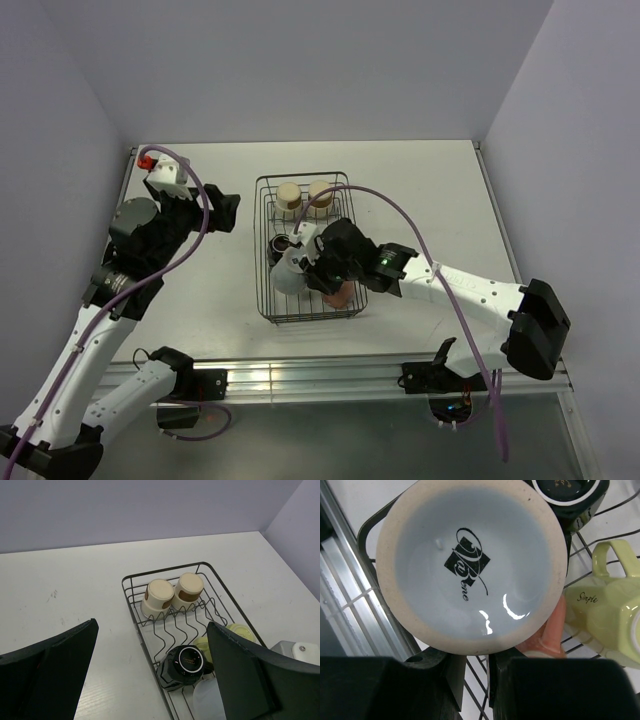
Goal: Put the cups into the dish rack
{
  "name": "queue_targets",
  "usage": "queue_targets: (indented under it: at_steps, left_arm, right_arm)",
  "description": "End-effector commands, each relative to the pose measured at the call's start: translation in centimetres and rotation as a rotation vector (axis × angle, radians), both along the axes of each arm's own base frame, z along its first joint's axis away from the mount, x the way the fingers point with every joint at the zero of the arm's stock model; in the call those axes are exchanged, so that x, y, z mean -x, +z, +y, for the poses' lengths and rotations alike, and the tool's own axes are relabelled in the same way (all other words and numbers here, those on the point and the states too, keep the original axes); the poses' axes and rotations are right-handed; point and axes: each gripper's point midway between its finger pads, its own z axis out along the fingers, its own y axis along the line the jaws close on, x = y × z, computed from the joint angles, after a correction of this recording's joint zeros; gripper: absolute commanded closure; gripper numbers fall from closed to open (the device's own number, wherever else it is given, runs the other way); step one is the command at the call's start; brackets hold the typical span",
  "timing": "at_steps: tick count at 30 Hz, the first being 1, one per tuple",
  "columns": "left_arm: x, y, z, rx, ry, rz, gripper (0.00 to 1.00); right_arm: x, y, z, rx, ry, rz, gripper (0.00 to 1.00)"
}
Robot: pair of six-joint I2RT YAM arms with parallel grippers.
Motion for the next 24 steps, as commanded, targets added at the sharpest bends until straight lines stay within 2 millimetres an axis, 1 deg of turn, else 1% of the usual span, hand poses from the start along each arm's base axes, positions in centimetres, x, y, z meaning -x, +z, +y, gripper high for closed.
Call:
queue_targets:
  at_steps: [1, 8, 13, 18, 19, 24]
  left_arm:
    - [-0.1, 2.6, 0.1, 0.034, 0.004, -0.065, 0.01]
    - [-0.1, 1.8, -0.2, 0.029, -0.01, -0.054, 0.01]
    - [-0.5, 1.2, -0.5, 0.015, -0.02, -0.037, 0.01]
    - [-0.7, 0.4, -0.9, 0.015, -0.03, -0.023, 0.01]
    - [-0.8, 0.3, -0.9, 0.015, -0.033, -0.022, 0.01]
    - [-0.8, -0.1, -1.0, 0.014, -0.034, -0.015, 0.01]
  right_arm:
    - [-1.6, 3.6, 1.5, -0.117, -0.055, -0.107, 1.0]
    - [-2.3, 2.6, 2.0, -0.073, -0.049, -0.111, 1.0]
    - [-2.2, 2.0, 2.2, -0.06, -0.037, -0.12, 1.0]
    - [-1.5, 1.3, 2.2, -0.04, -0.015, -0.123, 1.0]
    - [-1.1, 1.2, 2.4, -0.037, 0.0, -0.13, 1.0]
    - [-0.8, 0.6, 2.7, -0.012, 0.013, -0.155, 1.0]
